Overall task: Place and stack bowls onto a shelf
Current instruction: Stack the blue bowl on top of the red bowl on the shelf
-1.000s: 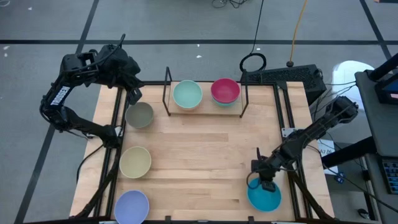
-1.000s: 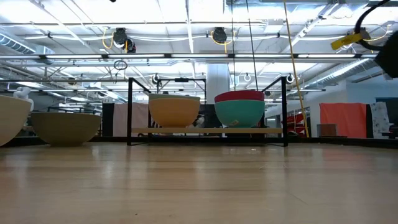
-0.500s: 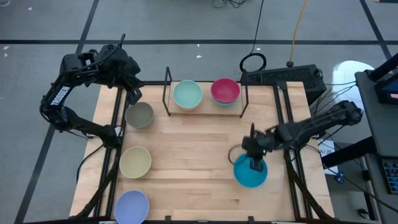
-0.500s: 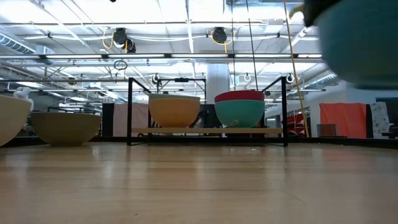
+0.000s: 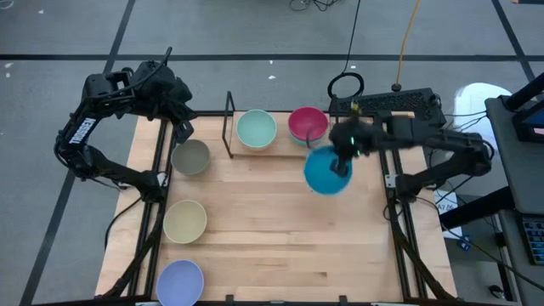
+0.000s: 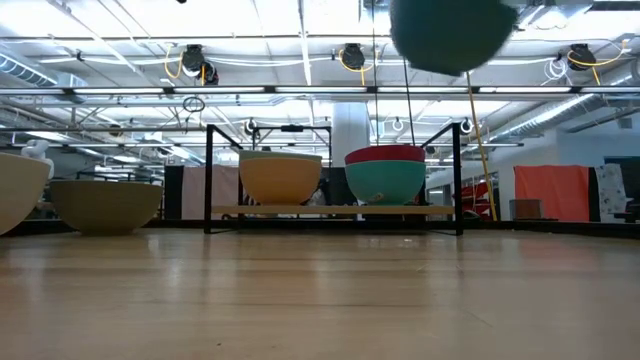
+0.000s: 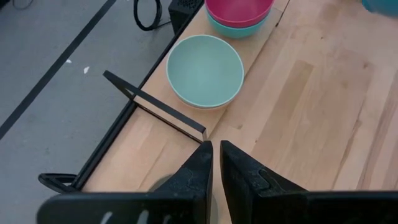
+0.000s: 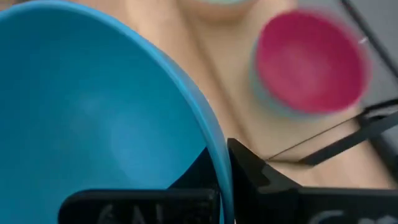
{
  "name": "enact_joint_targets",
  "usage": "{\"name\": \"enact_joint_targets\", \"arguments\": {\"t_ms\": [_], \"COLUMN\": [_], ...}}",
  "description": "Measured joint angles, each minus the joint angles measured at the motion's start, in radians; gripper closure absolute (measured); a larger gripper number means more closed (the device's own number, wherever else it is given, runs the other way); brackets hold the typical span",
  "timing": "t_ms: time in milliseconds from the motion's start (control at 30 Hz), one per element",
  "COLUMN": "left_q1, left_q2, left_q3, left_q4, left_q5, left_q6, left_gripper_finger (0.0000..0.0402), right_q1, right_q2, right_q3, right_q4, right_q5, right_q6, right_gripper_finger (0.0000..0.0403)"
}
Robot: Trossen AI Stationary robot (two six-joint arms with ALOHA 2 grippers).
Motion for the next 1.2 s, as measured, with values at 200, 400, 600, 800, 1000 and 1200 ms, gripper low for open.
{"name": "enact_joint_targets", "arguments": {"t_ms": [200, 400, 600, 800, 1000, 1200], "left_q1": [0.0, 0.0, 0.0, 0.0, 0.0, 0.0], "left_q2": [0.0, 0.0, 0.0, 0.0, 0.0, 0.0], "left_q3": [0.0, 0.0, 0.0, 0.0, 0.0, 0.0], "left_q4": [0.0, 0.0, 0.0, 0.0, 0.0, 0.0], "left_q5": [0.0, 0.0, 0.0, 0.0, 0.0, 0.0], "left_q6": [0.002, 0.002, 0.001, 0.001, -0.005, -0.013], "left_gripper_finger": [0.0364, 0.0364, 0.0364, 0.0364, 0.0364, 0.0364], "right_q1": [-0.171, -0.336, -0.47, -0.57, -0.629, -0.672], "right_q2": [0.127, 0.241, 0.341, 0.423, 0.503, 0.567], "right_q3": [0.192, 0.333, 0.414, 0.419, 0.419, 0.419], "right_q4": [0.009, 0.031, 0.034, 0.028, 0.024, -0.013], "right_q5": [-0.002, -0.086, -0.192, -0.274, -0.315, -0.362], "right_q6": [-0.188, -0.271, -0.309, -0.336, -0.341, -0.377], "right_gripper_finger": [0.0403, 0.0403, 0.0403, 0.0403, 0.0403, 0.0403]}}
